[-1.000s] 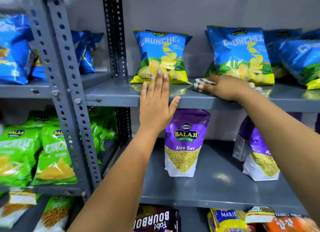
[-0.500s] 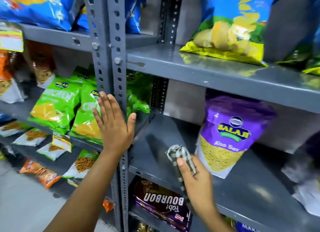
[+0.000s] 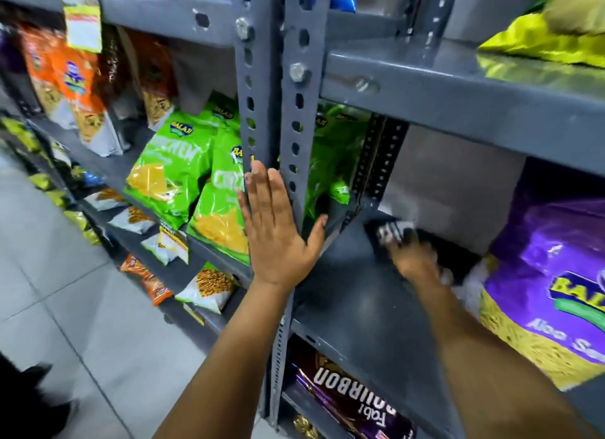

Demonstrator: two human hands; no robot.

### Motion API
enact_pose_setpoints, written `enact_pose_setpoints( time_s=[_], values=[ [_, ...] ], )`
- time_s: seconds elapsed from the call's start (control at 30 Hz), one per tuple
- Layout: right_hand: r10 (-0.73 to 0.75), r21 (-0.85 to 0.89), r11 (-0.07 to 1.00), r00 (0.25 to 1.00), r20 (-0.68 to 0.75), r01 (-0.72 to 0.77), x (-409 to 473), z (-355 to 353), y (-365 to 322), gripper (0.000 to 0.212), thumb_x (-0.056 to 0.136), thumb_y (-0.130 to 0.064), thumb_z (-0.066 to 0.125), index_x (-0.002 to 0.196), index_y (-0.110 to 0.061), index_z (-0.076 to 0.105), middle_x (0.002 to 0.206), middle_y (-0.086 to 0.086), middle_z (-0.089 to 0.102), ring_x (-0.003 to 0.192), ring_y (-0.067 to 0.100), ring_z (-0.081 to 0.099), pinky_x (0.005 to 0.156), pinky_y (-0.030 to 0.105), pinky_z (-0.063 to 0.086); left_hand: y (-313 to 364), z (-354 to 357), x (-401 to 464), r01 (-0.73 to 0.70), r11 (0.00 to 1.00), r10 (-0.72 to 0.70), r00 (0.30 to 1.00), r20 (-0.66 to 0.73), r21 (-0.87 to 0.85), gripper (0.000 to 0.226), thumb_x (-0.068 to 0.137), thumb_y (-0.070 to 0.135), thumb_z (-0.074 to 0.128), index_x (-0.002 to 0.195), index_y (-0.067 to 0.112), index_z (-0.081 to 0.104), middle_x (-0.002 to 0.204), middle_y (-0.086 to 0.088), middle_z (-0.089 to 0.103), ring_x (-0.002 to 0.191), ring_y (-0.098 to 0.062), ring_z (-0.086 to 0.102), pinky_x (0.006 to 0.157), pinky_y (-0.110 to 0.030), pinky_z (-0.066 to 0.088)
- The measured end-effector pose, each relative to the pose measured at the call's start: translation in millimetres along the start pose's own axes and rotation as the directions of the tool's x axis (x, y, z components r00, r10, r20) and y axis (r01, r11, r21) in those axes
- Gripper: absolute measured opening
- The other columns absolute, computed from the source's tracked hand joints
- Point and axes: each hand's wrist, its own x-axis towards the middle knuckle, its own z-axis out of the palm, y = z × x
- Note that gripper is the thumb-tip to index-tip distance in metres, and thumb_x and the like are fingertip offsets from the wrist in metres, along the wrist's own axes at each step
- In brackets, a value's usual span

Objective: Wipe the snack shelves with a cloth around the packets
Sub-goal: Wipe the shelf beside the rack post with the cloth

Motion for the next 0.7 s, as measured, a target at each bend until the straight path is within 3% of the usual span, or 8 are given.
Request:
enact_pose_setpoints(
  time_s=[0.07, 0.17, 0.23, 0.33, 0.4, 0.47, 0.53, 0.7],
  values=[
    [-0.072, -0.138, 0.989, 0.994, -0.082, 0.060, -13.3, 26.9, 18.2, 0.052, 0.088, -0.039, 0.042, 0.127, -0.005, 0.049, 0.130, 0.030, 0.051, 0.118, 0.046, 0.050, 0.100, 0.054, 0.043, 0.3, 0.7, -2.2, -0.003, 1.000, 0.002, 1.000, -0.012, -0.014, 0.085, 0.088, 0.048, 0.043, 0.144, 0.018, -0.014, 0.151, 0.010, -0.025, 0.140, -0.020, -0.009, 0.114, -0.047, 0.005],
    [-0.199, -0.187, 0.962, 0.980, 0.018, 0.199, -33.1, 44.1, 9.9, 0.040, 0.088, -0.029, 0.051, 0.124, -0.014, 0.053, 0.131, 0.018, 0.055, 0.118, 0.040, 0.049, 0.100, 0.045, 0.039, 0.5, -0.2, -0.7, 0.001, 1.000, -0.001, 1.000, -0.009, -0.022, 0.087, 0.087, 0.046, 0.047, 0.144, 0.018, -0.014, 0.153, 0.007, -0.022, 0.140, -0.020, -0.008, 0.114, -0.046, 0.005],
    [-0.215, 0.033, 0.976, 0.976, 0.030, 0.214, -27.0, 36.5, -2.4, 0.032, 0.088, -0.026, 0.053, 0.117, -0.015, 0.059, 0.120, 0.018, 0.063, 0.110, 0.040, 0.056, 0.095, 0.044, 0.043, 1.4, -0.2, 0.1, 0.007, 1.000, -0.007, 1.000, 0.000, -0.011, 0.090, 0.086, 0.044, 0.050, 0.144, 0.018, -0.013, 0.154, 0.001, -0.018, 0.140, -0.021, -0.009, 0.114, -0.045, 0.004],
    [0.094, 0.456, 0.886, 0.996, -0.009, -0.079, 15.9, 17.9, -7.5, 0.032, 0.091, -0.029, 0.046, 0.115, -0.012, 0.060, 0.117, 0.026, 0.063, 0.108, 0.043, 0.058, 0.093, 0.046, 0.046, 0.9, 0.7, -0.8, 0.004, 1.000, -0.005, 1.000, -0.005, -0.009, 0.090, 0.084, 0.043, 0.050, 0.144, 0.017, -0.013, 0.152, 0.007, -0.023, 0.140, -0.021, -0.008, 0.114, -0.045, 0.003],
    [0.104, 0.304, 0.943, 0.989, 0.104, -0.132, 43.5, 17.5, -0.3, 0.042, 0.093, -0.035, 0.039, 0.129, -0.015, 0.049, 0.138, 0.022, 0.050, 0.125, 0.041, 0.046, 0.108, 0.047, 0.036, 0.9, 0.7, -0.3, -0.002, 1.000, 0.002, 1.000, -0.001, -0.006, 0.090, 0.084, 0.042, 0.050, 0.144, 0.016, -0.012, 0.152, 0.008, -0.023, 0.140, -0.022, -0.008, 0.114, -0.045, 0.004],
    [-0.015, 0.000, 1.000, 0.945, 0.328, 0.016, 57.0, 27.9, 3.6, 0.054, 0.096, -0.041, 0.032, 0.144, -0.018, 0.026, 0.157, 0.011, 0.019, 0.143, 0.036, 0.016, 0.119, 0.049, 0.014, 0.5, 1.9, -1.6, -0.003, 1.000, 0.002, 1.000, -0.010, -0.010, 0.091, 0.083, 0.040, 0.051, 0.144, 0.016, -0.011, 0.152, 0.008, -0.022, 0.141, -0.022, -0.007, 0.114, -0.045, 0.004],
    [-0.079, -0.128, 0.981, 0.902, 0.424, 0.146, 56.9, 38.3, -1.7, 0.061, 0.095, -0.047, 0.033, 0.148, -0.027, 0.011, 0.160, 0.003, -0.005, 0.146, 0.033, -0.007, 0.120, 0.049, -0.001, 0.8, 2.9, -1.1, 0.000, 1.000, 0.000, 1.000, -0.026, -0.012, 0.092, 0.081, 0.038, 0.053, 0.145, 0.017, -0.011, 0.152, 0.008, -0.021, 0.141, -0.021, -0.007, 0.114, -0.044, 0.004],
    [-0.384, -0.100, 0.870, 0.790, 0.477, 0.483, 18.0, 48.1, -15.4, 0.058, 0.093, -0.042, 0.043, 0.145, -0.035, 0.020, 0.160, -0.001, 0.007, 0.147, 0.022, 0.007, 0.121, 0.042, 0.006, 0.0, 1.9, -1.9, -0.002, 1.000, 0.002, 1.000, -0.011, -0.014, 0.090, 0.081, 0.037, 0.051, 0.145, 0.017, -0.011, 0.152, 0.008, -0.021, 0.141, -0.023, -0.006, 0.114, -0.046, 0.004]
  ],
)
